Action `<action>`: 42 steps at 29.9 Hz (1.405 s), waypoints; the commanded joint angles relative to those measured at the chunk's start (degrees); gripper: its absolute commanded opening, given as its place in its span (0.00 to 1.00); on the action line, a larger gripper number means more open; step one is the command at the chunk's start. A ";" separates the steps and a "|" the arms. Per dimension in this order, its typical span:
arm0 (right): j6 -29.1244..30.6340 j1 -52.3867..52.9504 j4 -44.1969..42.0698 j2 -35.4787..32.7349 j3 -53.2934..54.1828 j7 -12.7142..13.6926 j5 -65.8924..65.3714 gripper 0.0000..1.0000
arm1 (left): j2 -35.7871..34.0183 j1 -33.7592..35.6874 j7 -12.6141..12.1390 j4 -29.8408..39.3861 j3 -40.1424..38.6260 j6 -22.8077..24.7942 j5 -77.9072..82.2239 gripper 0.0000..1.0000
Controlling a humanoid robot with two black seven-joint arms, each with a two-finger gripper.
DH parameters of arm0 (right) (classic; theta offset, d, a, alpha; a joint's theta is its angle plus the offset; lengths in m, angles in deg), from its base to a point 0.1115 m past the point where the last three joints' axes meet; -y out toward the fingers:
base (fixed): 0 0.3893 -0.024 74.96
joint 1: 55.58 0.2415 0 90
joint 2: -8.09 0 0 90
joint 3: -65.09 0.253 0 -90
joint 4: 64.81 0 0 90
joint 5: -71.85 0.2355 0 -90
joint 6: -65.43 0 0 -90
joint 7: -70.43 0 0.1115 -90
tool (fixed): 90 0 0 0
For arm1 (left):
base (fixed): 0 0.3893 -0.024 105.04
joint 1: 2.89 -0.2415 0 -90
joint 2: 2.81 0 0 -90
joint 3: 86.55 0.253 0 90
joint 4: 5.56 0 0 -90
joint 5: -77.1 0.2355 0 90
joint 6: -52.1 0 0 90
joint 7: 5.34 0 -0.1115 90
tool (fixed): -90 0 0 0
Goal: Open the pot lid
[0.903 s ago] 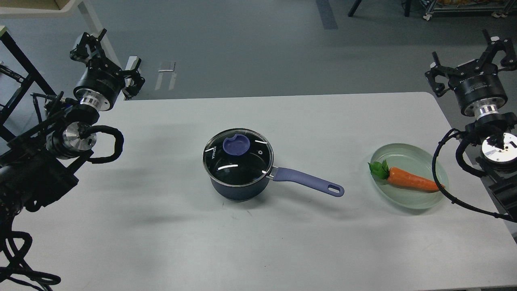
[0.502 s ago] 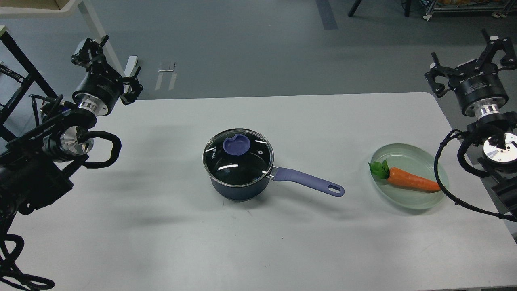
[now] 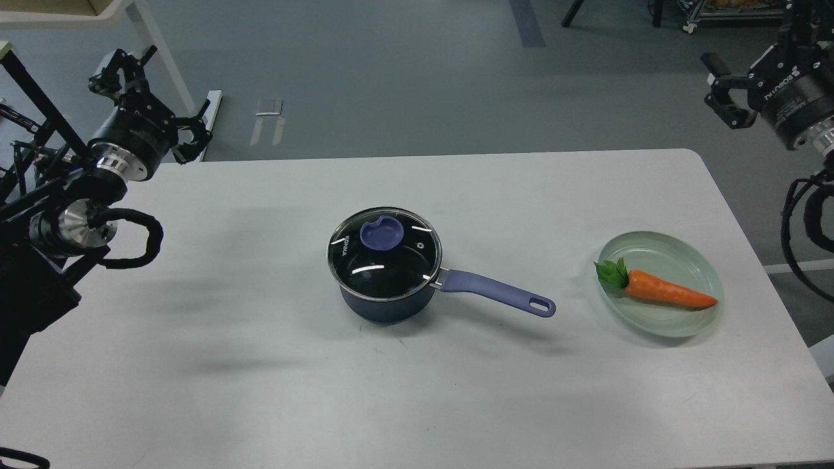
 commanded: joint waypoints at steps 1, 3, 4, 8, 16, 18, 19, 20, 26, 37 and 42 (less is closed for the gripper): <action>0.30 3.90 1.98 -1.75 -5.47 -0.01 -2.60 1.00 | -1.52 0.06 0.02 -0.01 0.89 -0.26 1.20 0.99; 0.21 8.38 3.13 -1.84 -10.92 -0.01 -4.87 1.00 | -2.14 0.15 0.02 0.08 1.33 -0.18 1.99 0.99; 0.03 11.10 3.74 -1.75 -14.17 -0.01 -6.98 1.00 | -2.23 0.15 0.02 0.08 1.41 -0.18 2.17 0.99; -1.46 19.98 6.73 -1.75 -24.63 -1.23 -16.47 1.00 | -3.11 0.33 -0.06 0.08 1.50 0.09 2.26 0.99; -4.62 33.88 12.27 0.62 -44.33 -3.44 -37.21 1.00 | -3.55 0.77 0.11 0.08 4.58 -0.35 8.58 0.99; -5.76 37.04 14.11 2.12 -50.04 -3.44 -44.68 1.00 | -3.90 0.85 0.11 0.17 4.58 0.44 9.03 0.99; -6.38 38.18 14.73 2.47 -52.32 -3.44 -47.57 1.00 | -3.99 0.94 0.20 0.17 4.58 0.79 9.03 0.99; -6.47 38.37 14.91 2.47 -52.69 -3.44 -47.95 1.00 | -4.08 0.94 0.11 0.17 4.49 0.88 9.03 0.99; -8.14 39.86 16.76 6.16 -62.36 -3.44 -62.88 1.00 | -5.83 0.94 0.29 3.94 3.97 1.67 9.03 0.99; -11.21 39.60 15.70 10.81 -69.04 -5.63 -71.86 0.88 | -7.06 0.68 0.55 6.23 3.61 2.37 8.94 0.99; -11.39 39.86 13.08 15.91 -70.62 -5.63 -72.65 0.79 | -7.24 0.68 0.55 6.23 3.61 2.37 8.94 0.99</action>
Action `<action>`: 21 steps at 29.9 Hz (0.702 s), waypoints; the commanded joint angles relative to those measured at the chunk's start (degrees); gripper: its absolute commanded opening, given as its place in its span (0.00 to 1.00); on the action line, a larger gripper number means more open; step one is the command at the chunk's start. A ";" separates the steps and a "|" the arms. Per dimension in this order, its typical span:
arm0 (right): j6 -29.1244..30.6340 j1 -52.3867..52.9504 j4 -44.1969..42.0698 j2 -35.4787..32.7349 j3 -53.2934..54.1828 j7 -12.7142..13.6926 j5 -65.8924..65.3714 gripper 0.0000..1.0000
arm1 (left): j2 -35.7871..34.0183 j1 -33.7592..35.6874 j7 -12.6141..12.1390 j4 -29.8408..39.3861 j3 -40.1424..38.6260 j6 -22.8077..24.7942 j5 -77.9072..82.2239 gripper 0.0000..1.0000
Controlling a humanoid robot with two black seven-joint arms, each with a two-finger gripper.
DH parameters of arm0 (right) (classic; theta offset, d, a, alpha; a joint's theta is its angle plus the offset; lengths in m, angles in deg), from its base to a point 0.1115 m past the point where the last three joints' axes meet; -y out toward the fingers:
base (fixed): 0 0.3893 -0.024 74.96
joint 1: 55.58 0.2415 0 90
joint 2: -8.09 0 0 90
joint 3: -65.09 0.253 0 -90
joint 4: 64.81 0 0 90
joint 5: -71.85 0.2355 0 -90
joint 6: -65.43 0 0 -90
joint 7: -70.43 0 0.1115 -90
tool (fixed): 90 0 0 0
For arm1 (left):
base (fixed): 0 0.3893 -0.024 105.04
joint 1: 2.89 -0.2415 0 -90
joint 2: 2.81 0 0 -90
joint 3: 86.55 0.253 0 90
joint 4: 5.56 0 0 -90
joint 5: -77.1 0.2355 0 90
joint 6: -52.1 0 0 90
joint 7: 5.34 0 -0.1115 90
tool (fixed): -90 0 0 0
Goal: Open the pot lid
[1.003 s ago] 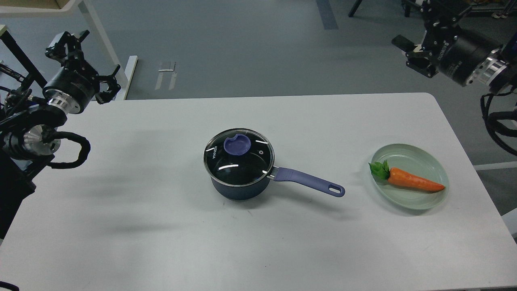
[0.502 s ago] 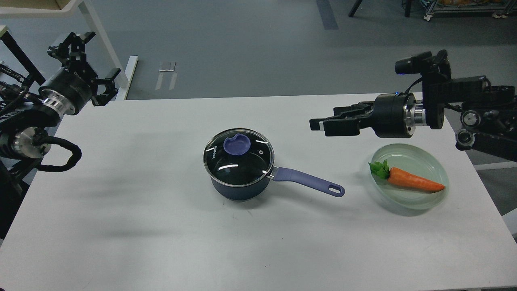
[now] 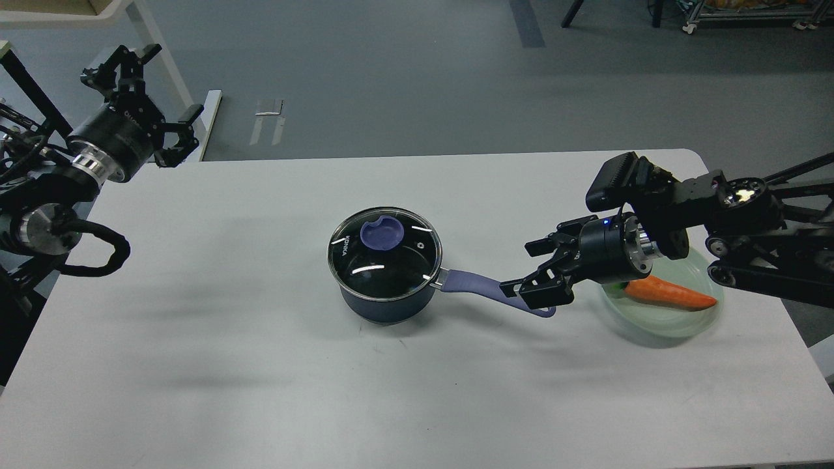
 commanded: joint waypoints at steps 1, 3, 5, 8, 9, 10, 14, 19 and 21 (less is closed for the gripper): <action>-0.03 0.23 -3.07 3.64 -1.32 0.00 -0.67 0.79 | -0.16 -0.09 0.00 -0.01 -0.01 0.00 -0.09 0.99; -0.12 0.23 -5.53 6.18 -2.73 0.09 -1.02 0.77 | -0.16 -0.09 0.00 -0.01 0.08 0.00 -0.09 0.99; -0.29 0.23 -7.21 7.94 -3.43 0.09 -1.29 0.73 | -0.16 -0.09 0.00 -0.01 0.08 0.00 0.00 0.99; -0.38 -0.03 -7.83 9.36 -3.52 0.09 -1.03 0.69 | -0.16 -0.09 -0.09 -0.01 0.08 0.00 0.09 0.99; -0.38 -0.12 -7.83 9.45 -3.52 0.09 -0.85 0.67 | -0.16 0.00 -0.09 -0.01 0.08 0.00 0.09 0.99; -0.47 -0.12 -7.83 9.53 -3.44 0.09 -0.59 0.67 | -0.16 0.00 -0.09 -0.01 0.08 0.00 0.09 0.99; -0.56 -0.21 -7.66 9.27 -3.26 -0.17 0.03 0.65 | -0.16 0.09 -0.09 -0.01 -0.01 0.00 0.09 0.99; -0.56 -0.74 -7.48 9.27 -3.35 -1.14 0.12 0.64 | -0.16 0.09 -0.09 -0.01 -0.01 -0.08 0.09 0.99; -0.56 -1.09 -7.48 9.27 -3.43 -1.23 0.12 0.64 | -0.25 0.09 -0.09 -0.01 0.08 -0.08 0.09 0.99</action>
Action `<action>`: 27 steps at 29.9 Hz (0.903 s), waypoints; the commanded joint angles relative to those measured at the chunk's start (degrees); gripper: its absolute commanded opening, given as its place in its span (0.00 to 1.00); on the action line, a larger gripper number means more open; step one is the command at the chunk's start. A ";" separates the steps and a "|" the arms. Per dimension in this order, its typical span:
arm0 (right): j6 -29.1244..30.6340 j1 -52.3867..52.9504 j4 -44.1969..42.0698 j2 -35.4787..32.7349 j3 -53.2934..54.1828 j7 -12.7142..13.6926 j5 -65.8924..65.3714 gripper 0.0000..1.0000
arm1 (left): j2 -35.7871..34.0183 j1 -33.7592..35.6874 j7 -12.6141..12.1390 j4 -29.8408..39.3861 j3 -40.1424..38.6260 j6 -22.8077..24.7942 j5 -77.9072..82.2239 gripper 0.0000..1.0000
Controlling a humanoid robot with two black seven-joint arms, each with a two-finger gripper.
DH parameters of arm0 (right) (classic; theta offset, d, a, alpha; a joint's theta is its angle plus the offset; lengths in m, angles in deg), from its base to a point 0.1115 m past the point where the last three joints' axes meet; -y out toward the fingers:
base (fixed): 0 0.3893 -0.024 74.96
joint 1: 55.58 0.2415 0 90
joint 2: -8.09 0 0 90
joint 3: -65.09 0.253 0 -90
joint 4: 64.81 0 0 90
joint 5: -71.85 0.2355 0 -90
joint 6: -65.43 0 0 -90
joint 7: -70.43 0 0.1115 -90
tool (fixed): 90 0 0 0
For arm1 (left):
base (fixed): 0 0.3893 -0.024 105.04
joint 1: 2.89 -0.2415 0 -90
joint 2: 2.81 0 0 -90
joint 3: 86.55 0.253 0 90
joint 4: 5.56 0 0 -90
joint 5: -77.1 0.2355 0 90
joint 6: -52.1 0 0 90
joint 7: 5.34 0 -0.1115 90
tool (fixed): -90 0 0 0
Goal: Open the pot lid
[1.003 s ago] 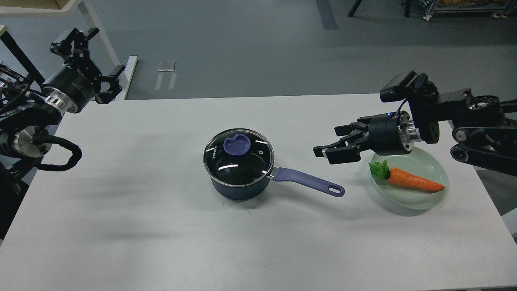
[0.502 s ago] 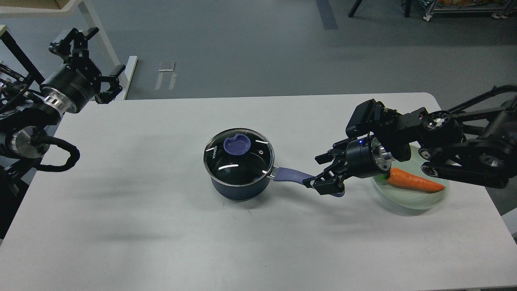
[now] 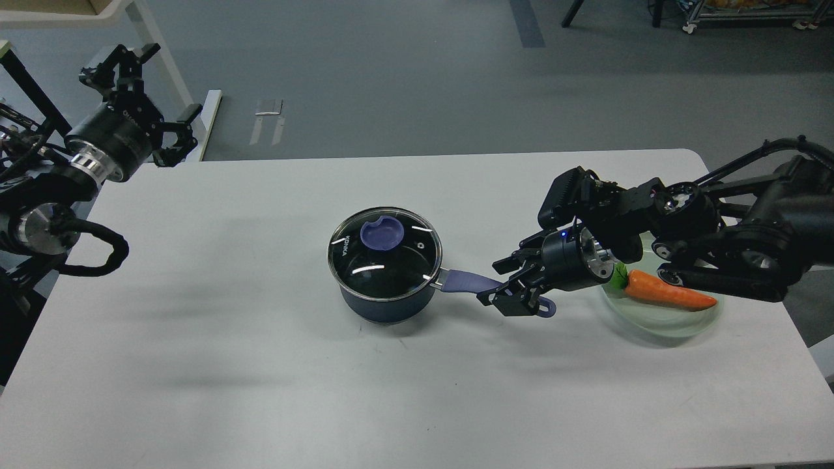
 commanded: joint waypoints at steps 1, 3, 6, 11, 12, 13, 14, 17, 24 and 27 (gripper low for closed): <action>-0.01 -0.83 0.02 0.05 -0.12 -0.20 0.00 0.63 | -0.35 0.01 0.00 0.00 -0.03 0.07 0.00 0.99; -0.01 -1.10 0.02 0.14 -0.12 -0.29 0.00 0.61 | -1.05 -0.07 0.00 0.00 -0.03 0.07 0.00 0.99; -0.01 -0.84 -0.07 0.49 -0.12 -0.29 -0.09 0.51 | -1.23 -0.07 0.00 0.00 0.06 0.07 0.00 0.99; 0.08 -0.31 -0.07 0.75 -0.21 -0.20 -0.09 0.36 | -1.23 -0.07 0.00 0.09 0.32 -0.02 0.00 0.99; 0.08 -0.31 -0.07 0.75 -0.21 -0.20 -0.09 0.36 | -1.23 -0.07 0.00 0.09 0.32 -0.02 0.00 0.99; 0.17 -0.40 -0.07 0.75 -0.29 -0.20 -0.17 0.31 | -1.14 0.01 0.00 0.09 0.41 -0.10 0.09 0.99; 0.17 -0.48 -0.07 0.75 -0.29 -0.20 -0.18 0.29 | -1.14 0.10 -0.08 0.09 0.50 -0.10 0.09 0.99; 0.17 -0.48 -0.07 0.67 -0.29 -0.20 -0.09 0.23 | -0.96 0.28 -0.26 0.09 0.94 -0.10 0.26 0.99; 0.43 -0.22 -0.07 0.58 -0.29 -0.20 -0.09 0.17 | -0.70 1.07 0.18 3.42 0.85 -0.63 13.17 0.99; 0.43 -0.22 -0.07 0.67 -0.29 -0.20 0.00 0.15 | -0.79 1.42 0.09 7.01 0.76 -1.16 22.63 0.99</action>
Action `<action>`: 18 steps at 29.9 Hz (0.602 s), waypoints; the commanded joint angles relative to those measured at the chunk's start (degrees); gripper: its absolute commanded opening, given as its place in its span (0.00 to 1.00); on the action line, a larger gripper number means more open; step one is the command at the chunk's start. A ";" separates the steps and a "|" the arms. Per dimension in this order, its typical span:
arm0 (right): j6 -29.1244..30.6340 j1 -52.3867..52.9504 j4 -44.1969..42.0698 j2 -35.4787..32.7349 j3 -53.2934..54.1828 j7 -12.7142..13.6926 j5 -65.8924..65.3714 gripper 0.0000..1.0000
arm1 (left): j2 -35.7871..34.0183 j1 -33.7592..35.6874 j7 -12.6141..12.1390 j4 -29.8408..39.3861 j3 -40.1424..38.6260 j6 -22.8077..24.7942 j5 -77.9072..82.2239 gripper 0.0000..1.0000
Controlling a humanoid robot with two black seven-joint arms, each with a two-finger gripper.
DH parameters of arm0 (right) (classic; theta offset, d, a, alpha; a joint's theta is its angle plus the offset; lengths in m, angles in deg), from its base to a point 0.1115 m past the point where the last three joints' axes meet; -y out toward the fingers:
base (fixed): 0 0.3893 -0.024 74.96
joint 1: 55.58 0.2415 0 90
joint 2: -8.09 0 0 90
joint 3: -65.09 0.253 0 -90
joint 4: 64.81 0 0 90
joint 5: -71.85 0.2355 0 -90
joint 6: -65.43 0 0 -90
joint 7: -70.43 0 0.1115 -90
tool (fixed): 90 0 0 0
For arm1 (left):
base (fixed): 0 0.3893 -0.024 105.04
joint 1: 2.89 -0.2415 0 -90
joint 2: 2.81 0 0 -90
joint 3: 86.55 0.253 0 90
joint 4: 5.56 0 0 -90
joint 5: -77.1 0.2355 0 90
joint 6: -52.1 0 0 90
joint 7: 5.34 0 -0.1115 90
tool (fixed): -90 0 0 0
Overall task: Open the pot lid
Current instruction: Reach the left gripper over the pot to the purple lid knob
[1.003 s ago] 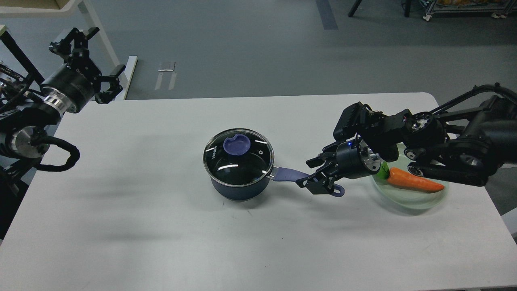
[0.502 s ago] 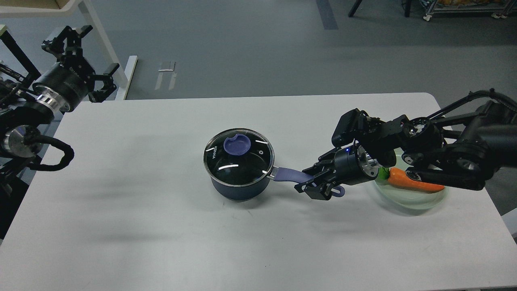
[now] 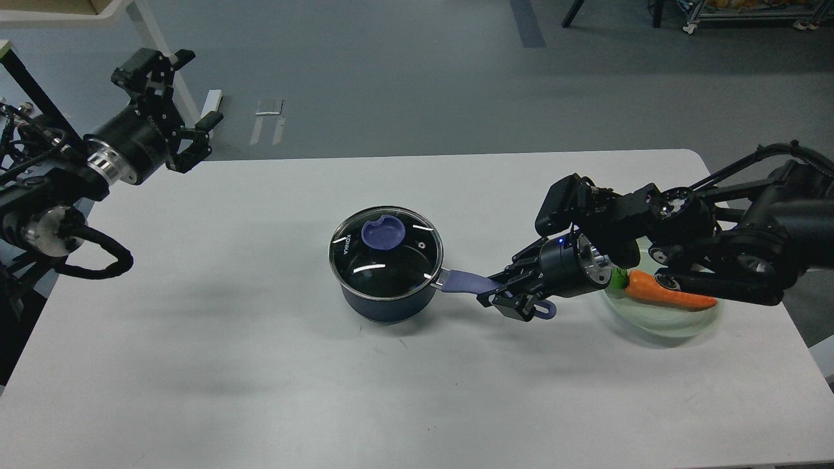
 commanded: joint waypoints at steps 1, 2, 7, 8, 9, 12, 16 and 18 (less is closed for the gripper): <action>0.02 0.05 -0.08 0.07 0.00 0.00 0.10 0.15 | -0.18 0.75 0.10 4.01 -0.18 -0.74 10.77 0.99; 0.02 0.05 0.00 -0.02 0.00 0.00 0.10 0.14 | -0.09 1.54 0.10 5.32 -0.09 -1.26 14.46 0.99; 0.19 0.05 0.18 -0.37 -0.08 0.00 0.10 0.13 | 1.13 4.44 0.89 12.70 -0.09 -5.04 35.72 0.99; 0.19 0.05 0.18 -0.37 -0.08 0.00 0.01 0.13 | 1.83 4.71 0.98 14.03 -0.09 -6.01 39.85 0.99; 0.19 -0.03 0.18 -0.37 -0.08 0.00 0.01 0.13 | 2.97 4.80 1.06 14.82 0.00 -6.97 44.42 0.99; 0.19 0.05 0.18 -0.46 -0.08 0.00 0.01 0.13 | 6.40 4.80 1.15 15.97 0.00 -8.39 56.82 0.99; 0.19 0.14 0.18 -0.46 -0.08 0.00 0.10 0.13 | 9.31 4.97 1.07 16.06 0.18 -8.39 70.54 0.99; 0.19 0.14 0.18 -0.55 -0.08 0.00 0.01 0.13 | 9.66 5.06 1.06 15.97 0.53 -8.56 76.34 0.99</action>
